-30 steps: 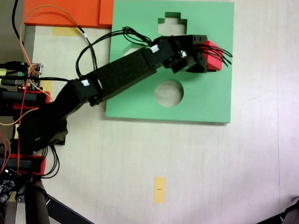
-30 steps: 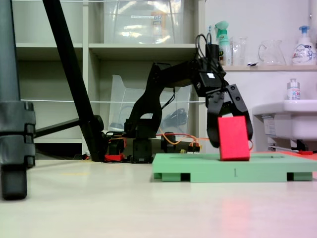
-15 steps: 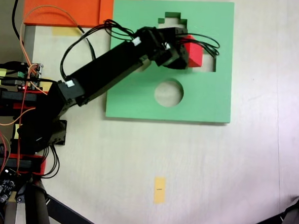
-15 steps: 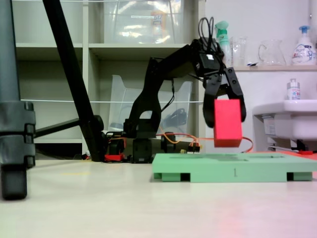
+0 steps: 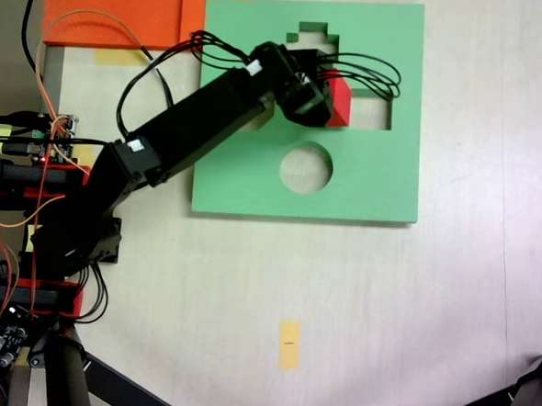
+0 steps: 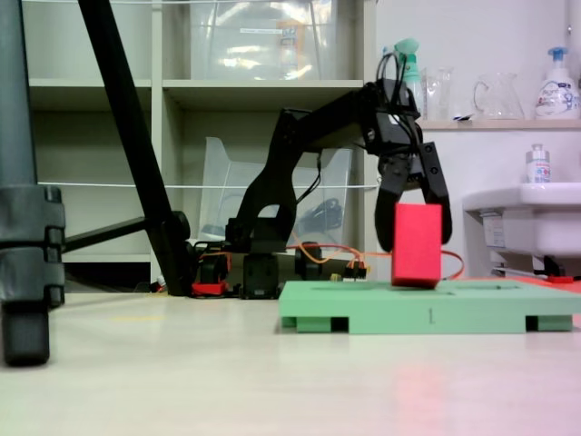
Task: Put the square block into the corresponding hole
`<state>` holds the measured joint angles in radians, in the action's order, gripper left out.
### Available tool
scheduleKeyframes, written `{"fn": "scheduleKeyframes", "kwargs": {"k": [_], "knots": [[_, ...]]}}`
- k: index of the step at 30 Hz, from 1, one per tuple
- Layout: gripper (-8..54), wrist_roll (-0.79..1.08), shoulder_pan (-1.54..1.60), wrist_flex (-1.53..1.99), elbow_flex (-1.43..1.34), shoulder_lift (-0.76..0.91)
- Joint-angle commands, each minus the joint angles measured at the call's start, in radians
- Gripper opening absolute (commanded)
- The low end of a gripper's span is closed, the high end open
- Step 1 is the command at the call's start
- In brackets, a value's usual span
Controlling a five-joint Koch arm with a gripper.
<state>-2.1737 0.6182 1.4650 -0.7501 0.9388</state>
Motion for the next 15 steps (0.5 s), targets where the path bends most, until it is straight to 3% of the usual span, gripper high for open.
{"fn": "scheduleKeyframes", "kwargs": {"k": [1, 8, 15], "knots": [[17.4, -0.021, 0.017, 0.006, 0.002, -0.012], [17.4, -0.021, 0.008, 0.002, 0.003, -0.063], [21.2, -0.021, 0.003, 0.002, 0.003, -0.109]]}}
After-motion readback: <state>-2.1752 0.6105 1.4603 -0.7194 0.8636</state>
